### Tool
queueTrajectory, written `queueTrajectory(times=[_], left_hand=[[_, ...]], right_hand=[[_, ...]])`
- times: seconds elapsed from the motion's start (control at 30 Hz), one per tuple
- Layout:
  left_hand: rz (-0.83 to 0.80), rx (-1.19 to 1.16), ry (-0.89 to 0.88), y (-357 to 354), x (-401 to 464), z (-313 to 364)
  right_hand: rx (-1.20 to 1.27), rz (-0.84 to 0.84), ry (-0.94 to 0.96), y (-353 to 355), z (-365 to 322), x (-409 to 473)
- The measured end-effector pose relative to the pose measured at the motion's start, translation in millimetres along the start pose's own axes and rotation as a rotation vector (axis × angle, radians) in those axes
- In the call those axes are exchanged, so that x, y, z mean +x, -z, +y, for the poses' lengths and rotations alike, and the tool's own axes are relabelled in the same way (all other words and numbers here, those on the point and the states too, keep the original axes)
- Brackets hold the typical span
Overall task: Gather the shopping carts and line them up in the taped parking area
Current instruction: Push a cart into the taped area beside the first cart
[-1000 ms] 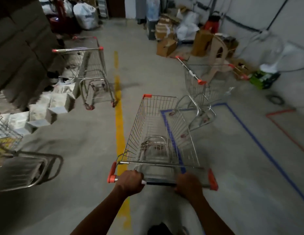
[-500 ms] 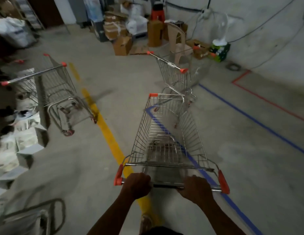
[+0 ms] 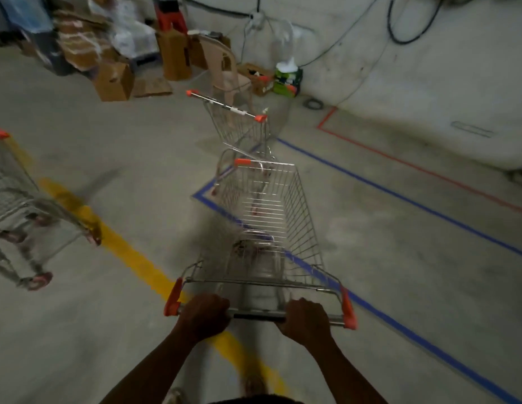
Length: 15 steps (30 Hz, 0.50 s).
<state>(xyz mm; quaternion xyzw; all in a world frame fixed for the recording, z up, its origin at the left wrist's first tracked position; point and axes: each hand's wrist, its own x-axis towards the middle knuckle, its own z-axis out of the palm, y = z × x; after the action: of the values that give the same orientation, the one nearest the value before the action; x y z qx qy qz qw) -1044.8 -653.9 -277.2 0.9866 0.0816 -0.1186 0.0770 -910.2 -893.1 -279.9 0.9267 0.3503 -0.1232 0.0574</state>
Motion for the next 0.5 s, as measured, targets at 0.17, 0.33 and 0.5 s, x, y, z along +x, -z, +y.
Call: queueTrajectory(times=[0.17,0.33,0.5], left_hand=[[0.045,0.049,-0.119,14,-1,-48],[-0.003,0.115,-0.237,18,24,-101],[0.008,0.069,-0.349,7,69,-129]], right_hand=[[0.028,0.013,-0.118,3,-51,-3],[0.024,0.023,-0.198,11,-90,8],[0.024,0.008,-0.291,30,-101,27]])
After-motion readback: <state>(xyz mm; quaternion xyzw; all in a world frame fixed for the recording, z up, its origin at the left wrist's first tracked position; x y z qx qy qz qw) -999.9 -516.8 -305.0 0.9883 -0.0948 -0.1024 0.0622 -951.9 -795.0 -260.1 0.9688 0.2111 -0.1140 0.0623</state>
